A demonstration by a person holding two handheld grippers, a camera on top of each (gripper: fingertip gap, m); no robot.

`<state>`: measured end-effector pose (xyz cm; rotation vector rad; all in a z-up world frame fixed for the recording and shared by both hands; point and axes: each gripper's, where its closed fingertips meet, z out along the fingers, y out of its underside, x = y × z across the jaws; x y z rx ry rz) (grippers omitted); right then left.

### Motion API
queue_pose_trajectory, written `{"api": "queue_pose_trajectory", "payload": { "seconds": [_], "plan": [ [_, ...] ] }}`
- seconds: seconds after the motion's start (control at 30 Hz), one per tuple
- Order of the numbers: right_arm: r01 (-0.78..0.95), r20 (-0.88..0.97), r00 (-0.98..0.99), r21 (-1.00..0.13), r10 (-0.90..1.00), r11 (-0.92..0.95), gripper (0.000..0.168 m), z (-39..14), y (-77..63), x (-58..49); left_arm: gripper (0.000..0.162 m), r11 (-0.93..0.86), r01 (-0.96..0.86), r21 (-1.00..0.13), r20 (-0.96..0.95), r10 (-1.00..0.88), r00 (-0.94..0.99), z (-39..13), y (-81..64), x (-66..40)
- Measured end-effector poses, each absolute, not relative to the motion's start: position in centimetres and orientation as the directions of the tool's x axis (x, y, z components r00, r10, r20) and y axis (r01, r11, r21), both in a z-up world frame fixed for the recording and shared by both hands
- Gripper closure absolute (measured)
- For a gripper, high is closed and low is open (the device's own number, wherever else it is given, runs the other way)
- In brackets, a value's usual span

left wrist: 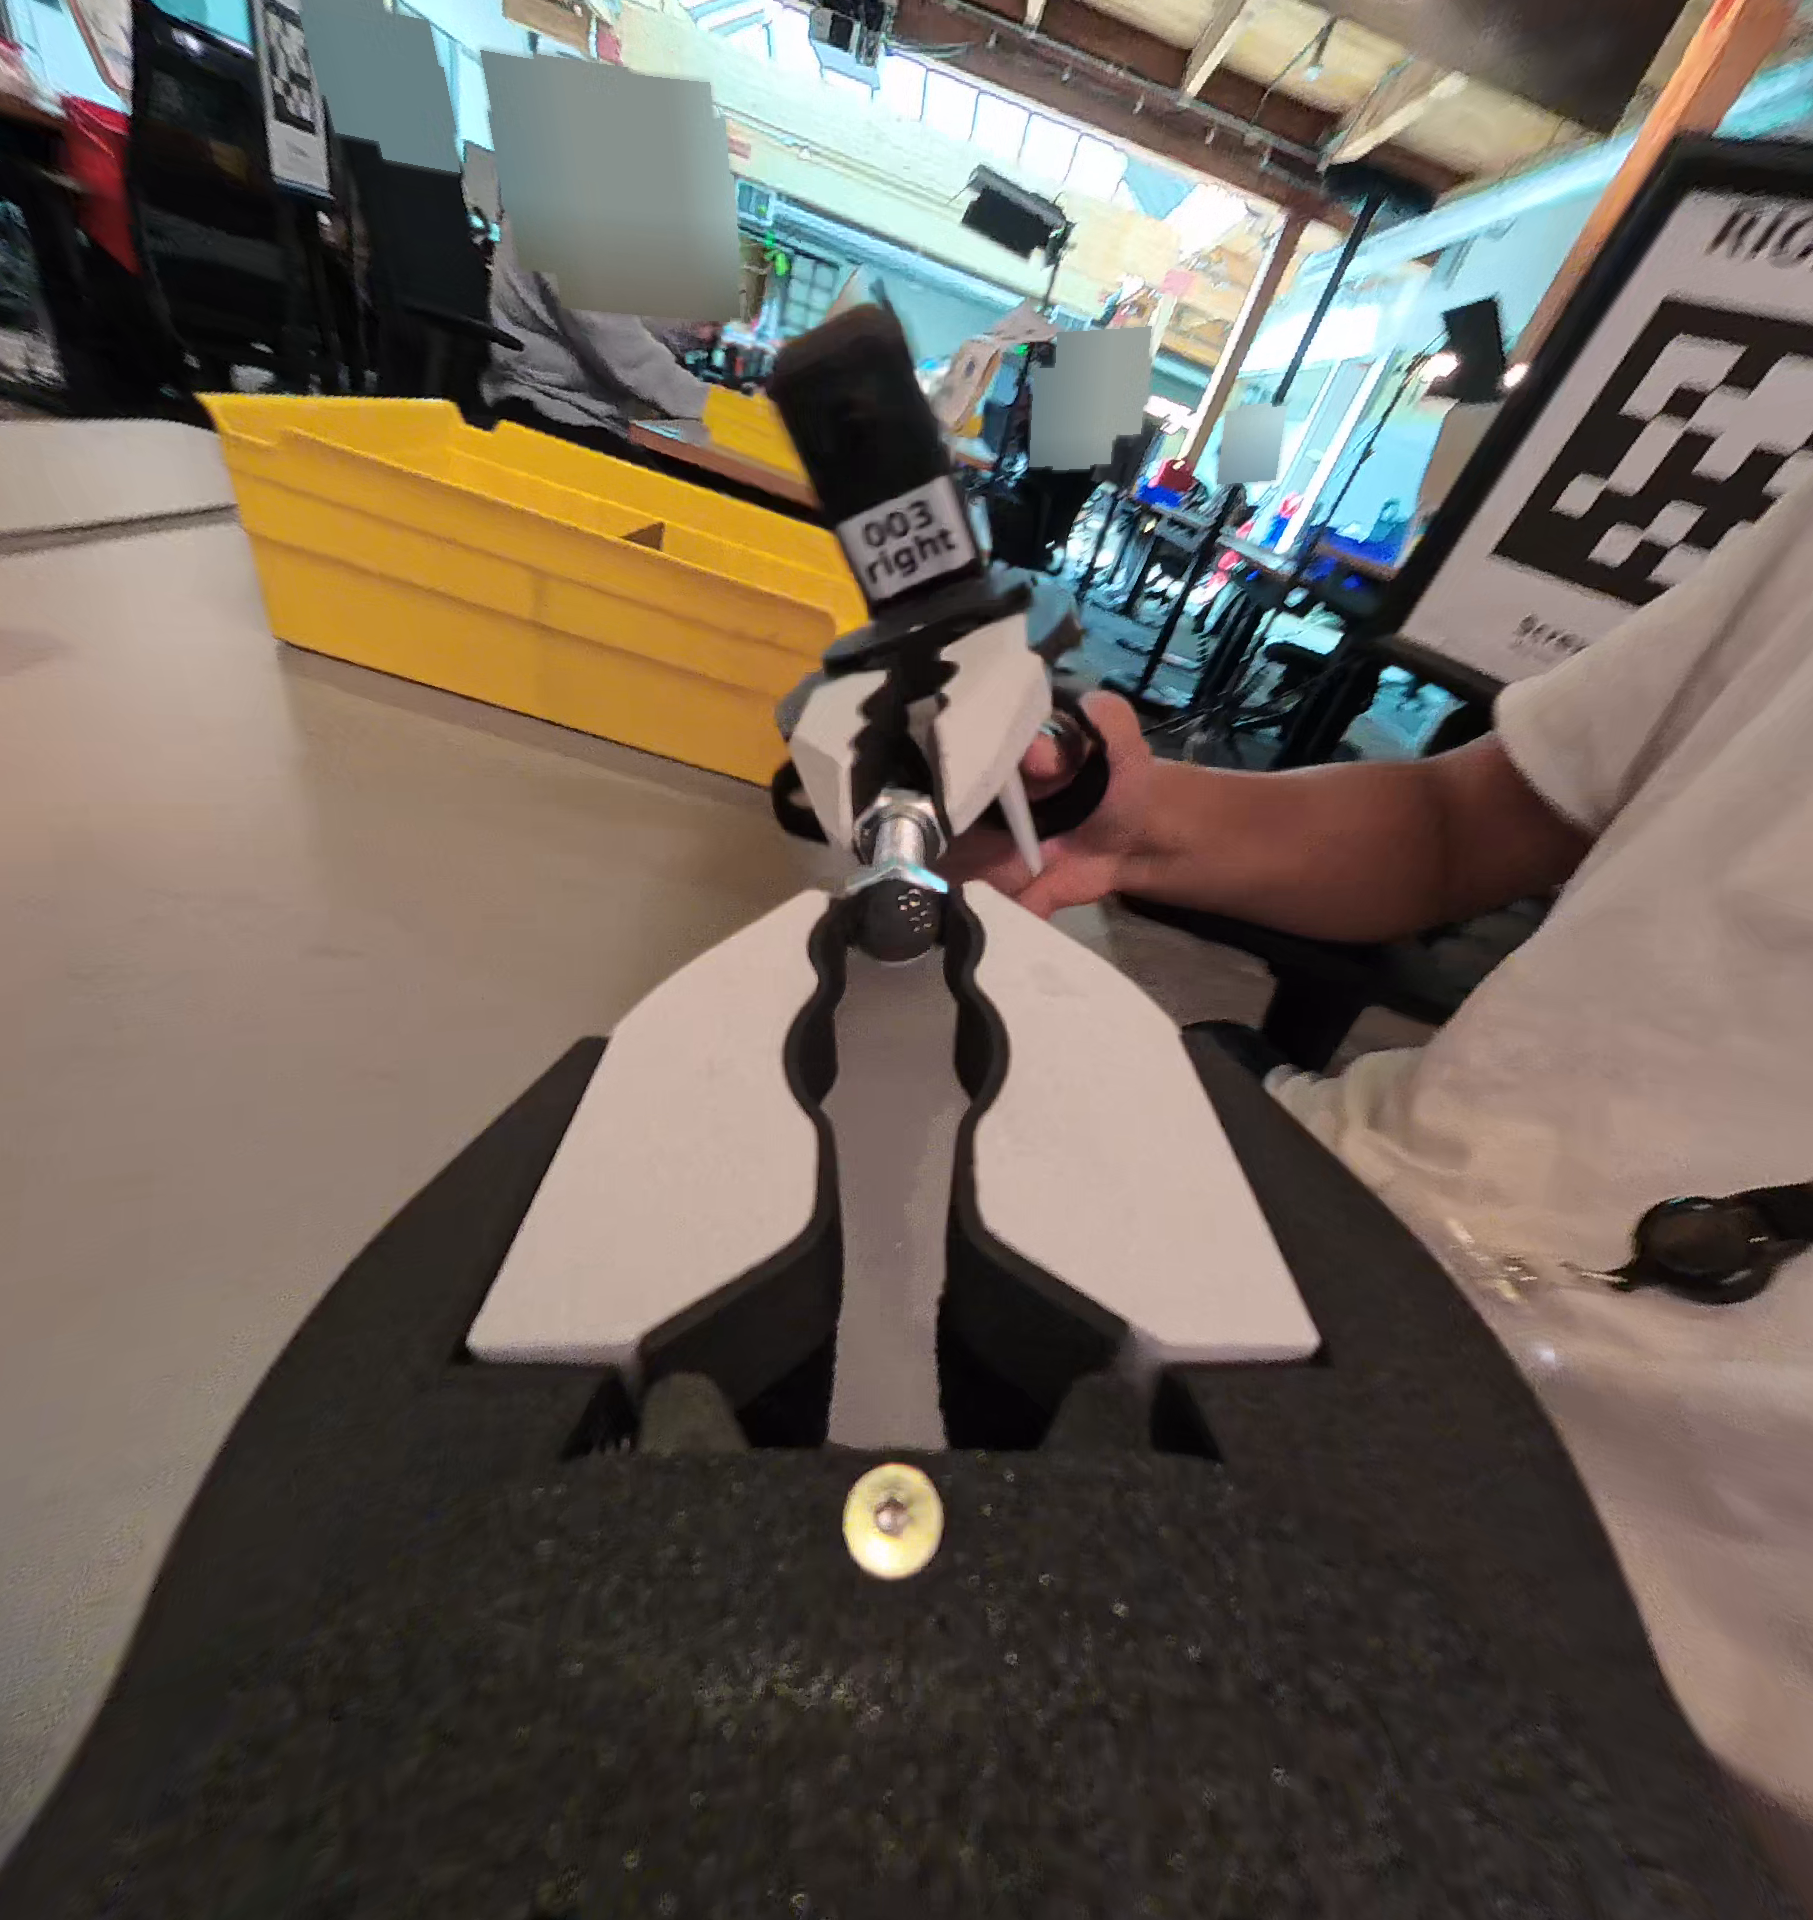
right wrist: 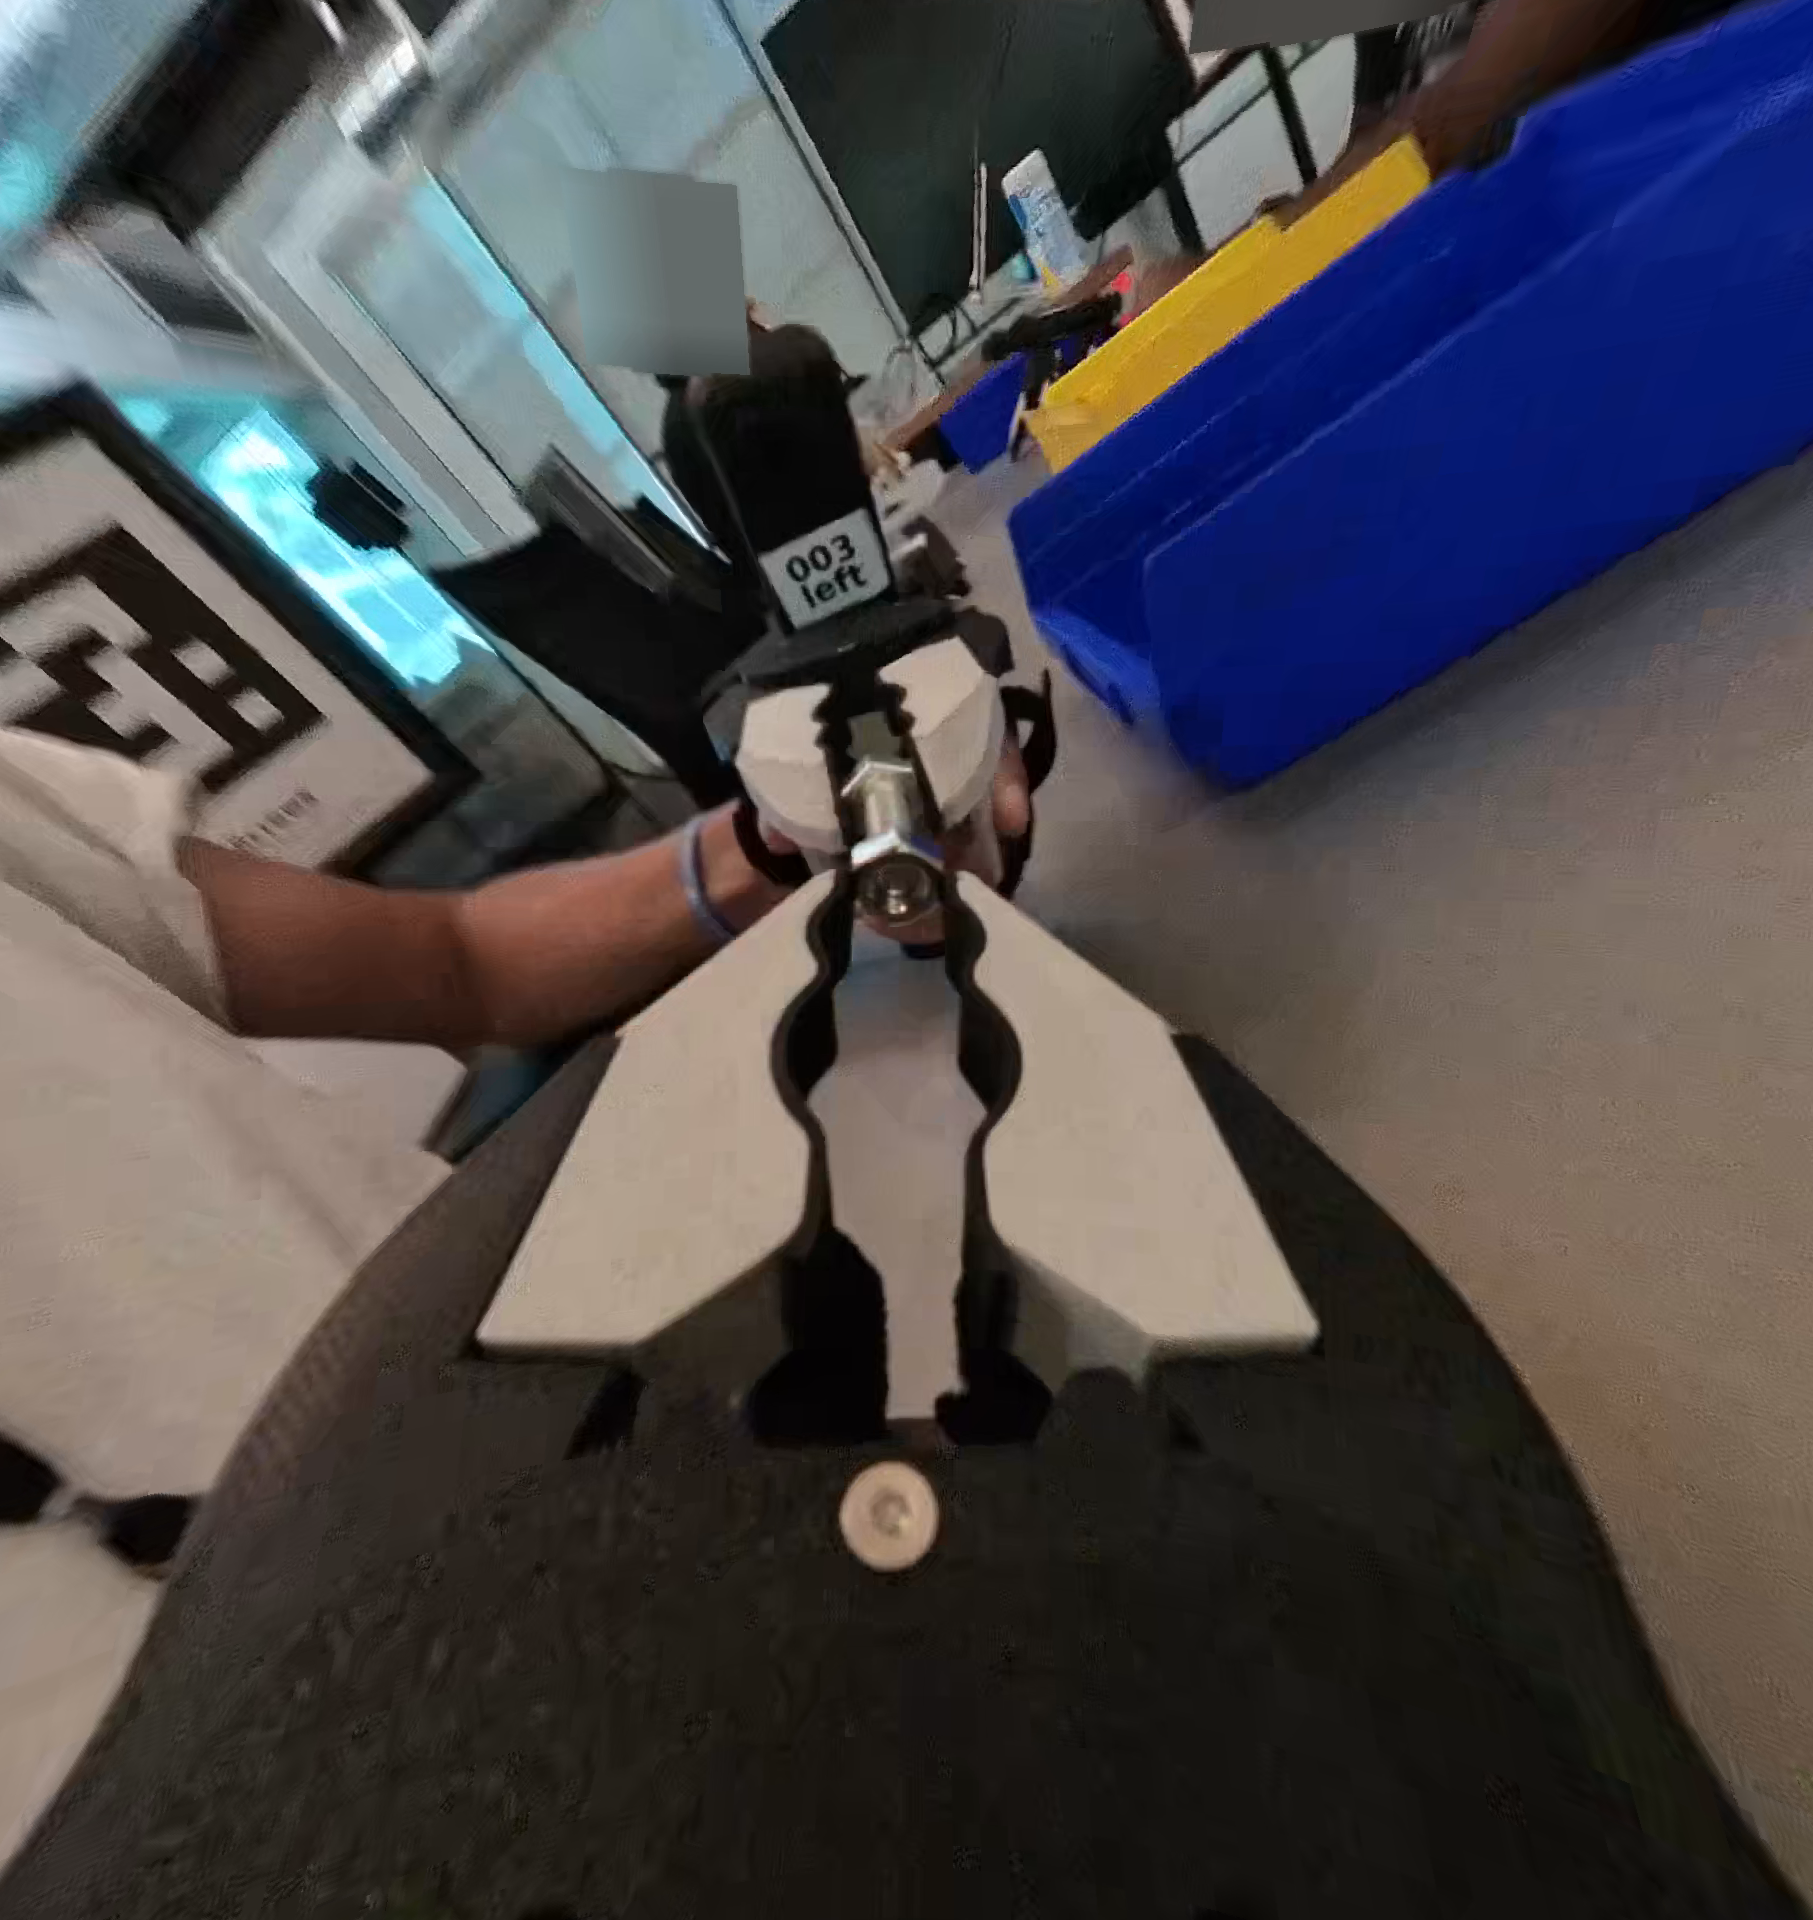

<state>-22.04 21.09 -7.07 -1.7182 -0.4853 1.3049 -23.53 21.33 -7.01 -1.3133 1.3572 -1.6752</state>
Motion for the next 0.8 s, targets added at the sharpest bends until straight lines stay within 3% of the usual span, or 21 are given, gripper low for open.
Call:
{"api": "queue_pose_trajectory", "payload": {
  "seconds": [0.1,0.17,0.27,0.4,0.47,0.53,0.73,0.8],
  "plan": [
    [0.052,-0.138,0.522,-0.98,0.841,-0.194,0.152,-6.9,20.4,-22.0,0.145,-0.352,-0.144,-0.925,0.38,-0.845,-0.375,-6.7,20.7,-23.6],
    [0.268,0.17,0.562,-0.963,0.81,0.016,0.152,-7.4,20.2,-21.8,0.145,-0.362,-0.175,-0.916,0.402,-0.835,-0.377,-7.1,20.4,-23.5],
    [0.563,0.561,0.515,-0.792,0.649,0.238,0.152,-8.2,20.5,-21.7,0.145,-0.388,-0.226,-0.893,0.447,-0.816,-0.366,-8.0,20.4,-23.4],
    [0.86,0.926,0.264,-0.353,0.27,0.369,0.152,-9.1,21.3,-21.3,0.145,-0.431,-0.282,-0.857,0.507,-0.802,-0.315,-9.0,20.9,-23.1],
    [0.918,0.983,0.122,-0.164,0.135,0.362,0.152,-9.8,21.7,-21.1,0.145,-0.466,-0.307,-0.83,0.547,-0.79,-0.278,-9.7,21.2,-22.9],
    [0.927,0.994,0.069,-0.096,0.089,0.362,0.152,-9.9,21.9,-21.1,0.145,-0.532,-0.31,-0.788,0.609,-0.747,-0.265,-9.7,21.4,-22.8],
    [0.897,0.976,0.208,-0.218,0.068,0.383,0.15,-9.4,21.8,-21.2,0.145,-0.524,-0.269,-0.808,0.587,-0.757,-0.286,-9.0,21.6,-22.8],
    [0.888,0.959,0.248,-0.281,0.135,0.363,0.132,-10.0,22.0,-21.2,0.145,-0.505,-0.255,-0.824,0.563,-0.779,-0.277,-8.9,21.8,-22.9]
  ]
}}
